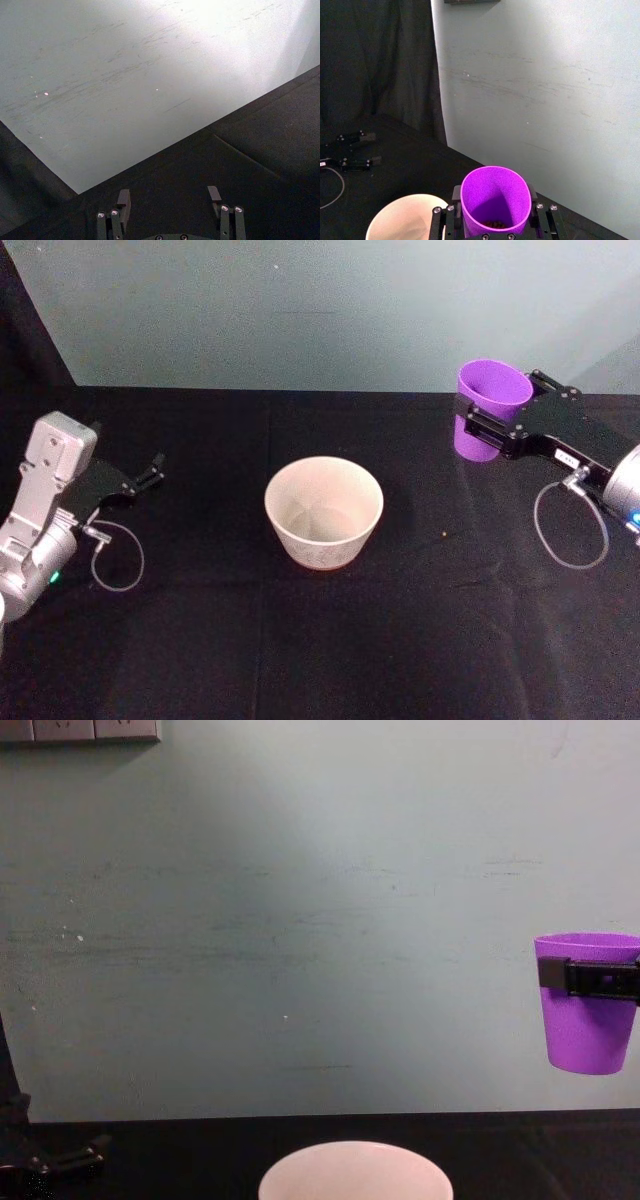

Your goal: Pick up the cup and pour the mung beans from the cup into the bowl.

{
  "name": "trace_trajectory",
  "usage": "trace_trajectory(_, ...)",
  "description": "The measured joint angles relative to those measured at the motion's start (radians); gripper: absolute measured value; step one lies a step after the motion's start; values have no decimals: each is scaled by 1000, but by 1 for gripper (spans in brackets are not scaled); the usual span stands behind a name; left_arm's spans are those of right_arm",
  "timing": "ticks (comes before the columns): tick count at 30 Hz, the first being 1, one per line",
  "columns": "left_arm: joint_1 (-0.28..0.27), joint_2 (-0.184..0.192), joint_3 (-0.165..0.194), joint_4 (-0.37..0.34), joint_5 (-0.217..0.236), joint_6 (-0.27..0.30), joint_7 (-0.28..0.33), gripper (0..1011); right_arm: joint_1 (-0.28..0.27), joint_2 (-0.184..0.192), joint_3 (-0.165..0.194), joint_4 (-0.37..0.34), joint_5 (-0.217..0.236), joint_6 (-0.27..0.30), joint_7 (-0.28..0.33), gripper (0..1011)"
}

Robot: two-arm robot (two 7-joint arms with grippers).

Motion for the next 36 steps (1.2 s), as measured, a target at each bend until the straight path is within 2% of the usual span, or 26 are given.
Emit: trace_trajectory(36,0,0,0,0,0,0,0,1000,0,0,0,0,0,0,0,731)
